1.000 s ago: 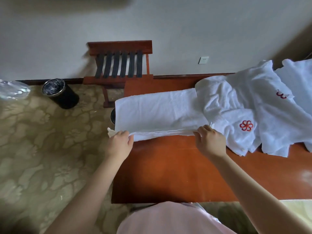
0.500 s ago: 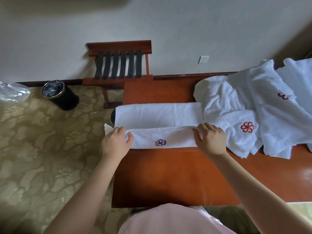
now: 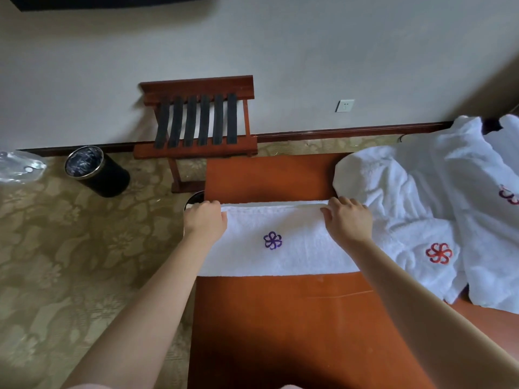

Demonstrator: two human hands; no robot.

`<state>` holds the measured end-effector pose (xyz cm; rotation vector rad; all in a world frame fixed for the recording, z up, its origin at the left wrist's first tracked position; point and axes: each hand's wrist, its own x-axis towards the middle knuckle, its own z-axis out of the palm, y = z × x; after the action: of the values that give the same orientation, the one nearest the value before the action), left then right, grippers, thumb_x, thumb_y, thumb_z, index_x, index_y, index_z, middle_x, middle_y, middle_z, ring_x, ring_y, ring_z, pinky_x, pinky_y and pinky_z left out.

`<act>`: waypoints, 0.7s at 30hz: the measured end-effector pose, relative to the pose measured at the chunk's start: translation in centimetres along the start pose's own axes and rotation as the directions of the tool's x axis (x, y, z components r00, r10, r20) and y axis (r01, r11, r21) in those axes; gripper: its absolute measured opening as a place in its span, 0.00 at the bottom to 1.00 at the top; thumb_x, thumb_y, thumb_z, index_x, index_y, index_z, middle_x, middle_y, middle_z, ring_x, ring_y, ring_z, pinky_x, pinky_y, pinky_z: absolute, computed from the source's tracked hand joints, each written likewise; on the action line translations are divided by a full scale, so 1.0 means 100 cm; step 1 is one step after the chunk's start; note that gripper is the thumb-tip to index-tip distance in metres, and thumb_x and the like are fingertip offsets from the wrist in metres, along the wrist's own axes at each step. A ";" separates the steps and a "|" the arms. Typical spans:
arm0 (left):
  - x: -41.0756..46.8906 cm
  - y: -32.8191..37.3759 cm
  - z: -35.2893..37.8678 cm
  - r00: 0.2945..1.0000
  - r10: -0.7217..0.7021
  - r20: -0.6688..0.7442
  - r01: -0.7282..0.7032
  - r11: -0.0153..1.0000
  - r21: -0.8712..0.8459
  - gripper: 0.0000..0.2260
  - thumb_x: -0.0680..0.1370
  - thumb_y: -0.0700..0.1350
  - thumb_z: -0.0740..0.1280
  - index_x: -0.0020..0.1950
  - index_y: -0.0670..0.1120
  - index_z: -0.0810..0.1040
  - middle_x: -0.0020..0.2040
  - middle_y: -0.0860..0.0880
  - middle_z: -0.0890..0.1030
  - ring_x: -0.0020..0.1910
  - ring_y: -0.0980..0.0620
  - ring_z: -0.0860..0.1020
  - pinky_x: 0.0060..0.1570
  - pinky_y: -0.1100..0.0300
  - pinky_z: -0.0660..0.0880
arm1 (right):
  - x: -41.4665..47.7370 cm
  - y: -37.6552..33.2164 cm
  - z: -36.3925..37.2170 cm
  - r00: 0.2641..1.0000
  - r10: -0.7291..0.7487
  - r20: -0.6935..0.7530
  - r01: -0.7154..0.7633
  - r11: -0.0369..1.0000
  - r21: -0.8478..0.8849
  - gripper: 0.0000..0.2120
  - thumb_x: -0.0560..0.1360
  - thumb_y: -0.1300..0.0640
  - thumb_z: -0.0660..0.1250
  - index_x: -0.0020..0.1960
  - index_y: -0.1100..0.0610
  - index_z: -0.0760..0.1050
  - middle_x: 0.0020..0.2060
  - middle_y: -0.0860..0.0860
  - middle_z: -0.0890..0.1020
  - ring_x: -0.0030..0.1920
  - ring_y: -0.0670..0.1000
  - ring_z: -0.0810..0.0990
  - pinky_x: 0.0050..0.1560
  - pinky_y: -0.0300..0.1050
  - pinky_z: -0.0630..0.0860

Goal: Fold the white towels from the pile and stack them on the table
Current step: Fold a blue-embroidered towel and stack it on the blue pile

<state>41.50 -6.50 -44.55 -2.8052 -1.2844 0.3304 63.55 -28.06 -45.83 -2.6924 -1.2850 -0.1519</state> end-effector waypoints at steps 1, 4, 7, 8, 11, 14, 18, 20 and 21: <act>0.009 0.000 0.004 1.000 0.000 0.022 0.000 1.000 0.026 0.14 0.81 0.51 0.56 0.52 0.44 0.76 0.48 0.46 0.79 0.49 0.45 0.76 0.43 0.56 0.71 | 0.007 0.001 0.008 0.999 0.005 0.041 -0.004 1.000 -0.014 0.11 0.76 0.53 0.66 0.40 0.60 0.76 0.34 0.54 0.78 0.37 0.58 0.77 0.35 0.45 0.65; 0.029 0.003 0.019 0.999 0.000 0.048 -0.002 0.999 0.041 0.14 0.80 0.50 0.57 0.51 0.44 0.77 0.48 0.47 0.80 0.53 0.45 0.74 0.46 0.54 0.69 | 0.024 0.002 0.029 0.992 0.015 0.129 -0.008 0.998 -0.057 0.11 0.77 0.51 0.63 0.45 0.59 0.78 0.37 0.53 0.80 0.42 0.58 0.77 0.38 0.46 0.67; 0.040 0.005 0.033 0.997 -0.028 0.077 0.026 0.999 0.024 0.12 0.78 0.50 0.59 0.50 0.45 0.79 0.49 0.48 0.80 0.57 0.46 0.70 0.50 0.53 0.66 | 0.036 0.005 0.044 0.985 0.020 0.171 -0.004 0.995 -0.095 0.11 0.76 0.51 0.64 0.46 0.57 0.81 0.38 0.52 0.79 0.45 0.57 0.75 0.40 0.46 0.66; 0.042 0.005 0.038 0.994 -0.049 0.094 0.045 0.998 0.035 0.12 0.77 0.50 0.59 0.51 0.46 0.79 0.51 0.48 0.78 0.58 0.47 0.69 0.52 0.53 0.65 | 0.038 0.005 0.049 0.980 0.021 0.197 0.004 0.992 -0.124 0.11 0.77 0.50 0.64 0.47 0.55 0.81 0.39 0.52 0.79 0.47 0.57 0.74 0.42 0.47 0.66; 0.045 0.004 0.050 0.992 -0.068 0.102 0.062 0.996 0.067 0.11 0.75 0.49 0.62 0.52 0.47 0.78 0.56 0.48 0.72 0.60 0.46 0.65 0.55 0.51 0.62 | 0.041 0.007 0.059 0.963 0.011 0.271 0.048 0.977 -0.210 0.11 0.77 0.50 0.61 0.49 0.52 0.81 0.46 0.49 0.78 0.52 0.54 0.70 0.48 0.49 0.65; 0.049 0.007 0.059 0.997 0.062 0.049 -0.062 0.998 0.001 0.10 0.74 0.47 0.61 0.51 0.45 0.76 0.54 0.48 0.70 0.58 0.45 0.65 0.56 0.50 0.61 | 0.041 0.006 0.064 0.958 -0.054 0.282 0.107 0.978 -0.176 0.10 0.73 0.53 0.63 0.49 0.54 0.80 0.46 0.50 0.78 0.53 0.54 0.71 0.57 0.51 0.63; 0.052 0.025 0.061 0.969 0.241 0.061 -0.230 0.962 -0.148 0.11 0.77 0.50 0.59 0.54 0.47 0.74 0.53 0.49 0.72 0.55 0.47 0.67 0.53 0.52 0.63 | 0.043 -0.006 0.065 0.948 -0.147 0.281 0.162 0.986 -0.030 0.13 0.71 0.48 0.66 0.51 0.55 0.79 0.46 0.52 0.77 0.51 0.56 0.73 0.56 0.52 0.68; 0.055 0.033 0.061 0.959 0.274 0.077 -0.251 0.942 -0.221 0.11 0.78 0.51 0.58 0.54 0.47 0.74 0.51 0.51 0.73 0.53 0.48 0.69 0.50 0.53 0.65 | 0.046 -0.014 0.066 0.934 -0.195 0.299 0.197 0.980 0.024 0.14 0.74 0.46 0.65 0.53 0.54 0.79 0.48 0.52 0.76 0.50 0.55 0.72 0.51 0.50 0.69; 0.057 0.035 0.060 0.955 0.283 0.085 -0.254 0.933 -0.255 0.10 0.78 0.50 0.58 0.53 0.47 0.74 0.50 0.51 0.73 0.52 0.48 0.70 0.49 0.53 0.65 | 0.049 -0.018 0.067 0.925 -0.221 0.310 0.215 0.975 0.053 0.14 0.75 0.46 0.64 0.54 0.54 0.78 0.49 0.51 0.75 0.51 0.55 0.72 0.50 0.49 0.68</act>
<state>46.45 -4.80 -51.89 -3.2245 -1.0171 0.3822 65.41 -22.03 -51.44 -2.6263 -1.6648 0.2760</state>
